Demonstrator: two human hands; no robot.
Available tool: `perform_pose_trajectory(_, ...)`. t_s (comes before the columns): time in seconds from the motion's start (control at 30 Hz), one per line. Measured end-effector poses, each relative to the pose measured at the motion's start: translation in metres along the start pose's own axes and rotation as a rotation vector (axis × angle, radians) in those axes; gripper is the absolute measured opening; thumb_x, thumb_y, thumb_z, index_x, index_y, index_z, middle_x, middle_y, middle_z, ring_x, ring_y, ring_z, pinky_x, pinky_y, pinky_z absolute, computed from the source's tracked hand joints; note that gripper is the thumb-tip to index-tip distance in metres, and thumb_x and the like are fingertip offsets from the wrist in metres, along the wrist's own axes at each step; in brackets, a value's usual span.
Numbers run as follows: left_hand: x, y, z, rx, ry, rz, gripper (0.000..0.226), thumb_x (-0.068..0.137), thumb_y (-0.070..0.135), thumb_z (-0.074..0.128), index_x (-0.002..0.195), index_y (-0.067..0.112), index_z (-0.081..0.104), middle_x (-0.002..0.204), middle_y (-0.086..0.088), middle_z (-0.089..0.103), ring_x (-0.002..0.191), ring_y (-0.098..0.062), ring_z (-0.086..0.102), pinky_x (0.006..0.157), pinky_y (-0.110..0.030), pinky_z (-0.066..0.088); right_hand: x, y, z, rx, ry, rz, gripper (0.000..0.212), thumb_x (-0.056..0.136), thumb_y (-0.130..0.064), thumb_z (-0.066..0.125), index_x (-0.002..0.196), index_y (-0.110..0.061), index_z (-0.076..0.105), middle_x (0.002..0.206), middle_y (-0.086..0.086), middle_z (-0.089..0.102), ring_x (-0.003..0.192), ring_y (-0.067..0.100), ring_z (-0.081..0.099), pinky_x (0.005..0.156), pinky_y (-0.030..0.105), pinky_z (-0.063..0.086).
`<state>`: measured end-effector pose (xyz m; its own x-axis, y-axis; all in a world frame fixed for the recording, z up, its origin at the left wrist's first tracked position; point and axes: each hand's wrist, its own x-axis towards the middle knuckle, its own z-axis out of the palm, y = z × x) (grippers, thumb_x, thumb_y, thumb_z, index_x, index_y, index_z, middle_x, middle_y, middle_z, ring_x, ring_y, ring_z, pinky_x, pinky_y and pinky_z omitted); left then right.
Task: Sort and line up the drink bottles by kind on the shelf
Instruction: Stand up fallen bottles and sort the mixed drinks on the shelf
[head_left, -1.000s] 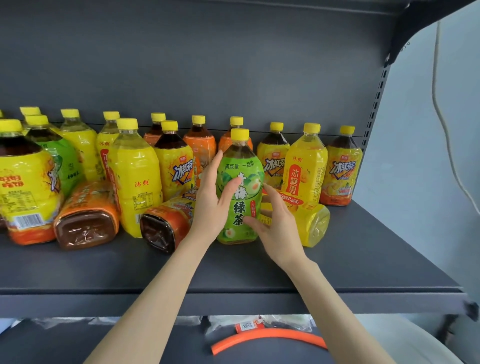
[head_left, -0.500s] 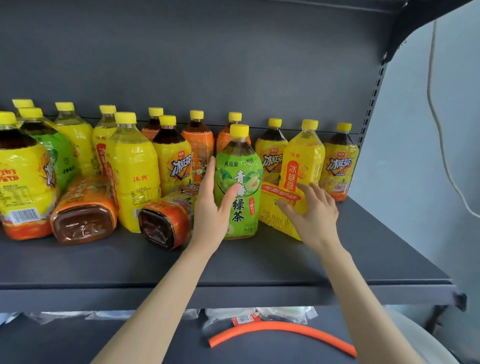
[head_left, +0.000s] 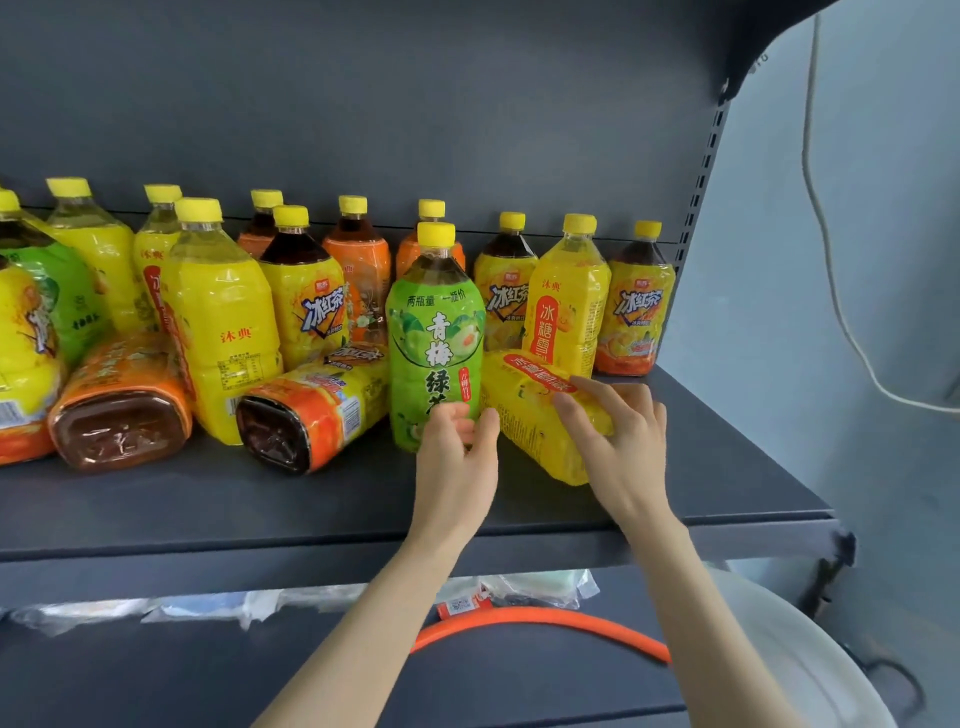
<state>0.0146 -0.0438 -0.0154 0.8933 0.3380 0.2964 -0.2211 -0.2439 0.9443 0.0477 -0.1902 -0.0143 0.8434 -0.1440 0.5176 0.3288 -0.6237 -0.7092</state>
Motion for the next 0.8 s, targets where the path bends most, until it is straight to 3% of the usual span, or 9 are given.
perform_pose_trajectory(0.07,-0.002,0.007,0.010,0.014,-0.038,-0.069,0.040,0.095,0.041,0.048,0.121,0.012,0.047,0.103,-0.001,0.059,0.093,-0.014,0.059,0.079,-0.026,0.047,-0.004,0.002,-0.007,0.104,-0.012,0.002,0.040,0.082,-0.063,0.057,0.112,-0.039,0.067,0.106,-0.006,0.048,0.111,0.013,0.038,0.089,0.028,0.032)
perform_pose_trajectory(0.17,-0.008,0.018,0.025,0.032,-0.082,-0.159,0.045,0.095,0.051,0.040,0.122,0.015,0.044,0.102,0.004,0.058,0.094,-0.015,0.056,0.085,-0.032,0.041,-0.005,0.006,-0.018,0.395,-0.090,0.085,0.022,0.086,-0.051,0.062,0.103,-0.038,0.069,0.104,-0.003,0.053,0.102,0.002,0.051,0.086,0.021,0.045)
perform_pose_trajectory(0.27,-0.007,0.022,0.037,0.097,-0.084,-0.230,0.072,0.092,0.063,0.033,0.140,0.010,0.035,0.136,-0.005,0.049,0.124,-0.026,0.046,0.105,-0.039,0.035,0.001,0.009,-0.029,0.456,-0.282,0.182,0.036,0.090,-0.049,0.056,0.117,-0.026,0.063,0.114,-0.005,0.062,0.104,0.002,0.057,0.080,0.018,0.043)
perform_pose_trajectory(0.37,-0.007,0.023,0.044,0.159,-0.072,-0.289,0.079,0.089,0.068,0.029,0.145,0.012,0.030,0.146,-0.009,0.041,0.133,-0.029,0.038,0.110,-0.042,0.030,0.007,0.011,-0.032,0.450,-0.483,0.233,0.052,0.092,-0.054,0.049,0.134,-0.024,0.052,0.123,-0.014,0.054,0.113,0.004,0.049,0.090,0.023,0.034)
perform_pose_trajectory(0.43,-0.010,0.023,0.046,0.179,-0.074,-0.276,0.076,0.089,0.068,0.030,0.144,0.015,0.033,0.145,-0.006,0.042,0.133,-0.029,0.038,0.109,-0.041,0.030,0.008,0.013,-0.035,0.468,-0.536,0.218,0.047,0.093,-0.052,0.047,0.132,-0.027,0.054,0.122,-0.017,0.053,0.115,0.003,0.047,0.094,0.024,0.031)
perform_pose_trajectory(0.57,-0.020,0.017,0.044,0.099,-0.077,-0.126,0.064,0.080,0.075,0.040,0.119,0.025,0.052,0.117,0.005,0.060,0.113,-0.020,0.055,0.102,-0.043,0.041,0.003,0.019,-0.043,0.565,-0.534,0.148,0.017,0.097,-0.040,0.048,0.101,-0.037,0.064,0.099,-0.024,0.069,0.101,-0.004,0.061,0.089,0.019,0.040)
perform_pose_trajectory(0.63,-0.024,0.014,0.041,0.002,-0.083,-0.078,0.074,0.071,0.077,0.046,0.126,0.028,0.053,0.119,0.008,0.061,0.111,-0.013,0.057,0.099,-0.042,0.046,0.000,0.022,-0.046,0.659,-0.553,0.116,0.024,0.098,-0.033,0.050,0.114,-0.025,0.066,0.106,-0.011,0.073,0.103,0.004,0.065,0.089,0.021,0.046)
perform_pose_trajectory(0.7,-0.028,0.013,0.039,-0.074,-0.103,-0.027,0.072,0.073,0.070,0.053,0.133,0.029,0.049,0.124,0.009,0.060,0.113,-0.009,0.056,0.096,-0.035,0.049,-0.002,0.023,-0.050,0.734,-0.559,0.081,0.035,0.094,-0.032,0.055,0.125,-0.017,0.061,0.115,-0.001,0.071,0.110,0.014,0.065,0.095,0.030,0.048)
perform_pose_trajectory(0.8,-0.030,0.014,0.035,-0.150,-0.122,0.043,0.061,0.084,0.051,0.062,0.137,0.027,0.044,0.127,0.010,0.057,0.116,-0.006,0.053,0.085,-0.018,0.051,-0.003,0.027,-0.050,0.800,-0.548,0.055,0.040,0.088,-0.028,0.057,0.127,-0.021,0.059,0.118,0.000,0.069,0.113,0.020,0.063,0.100,0.040,0.048)
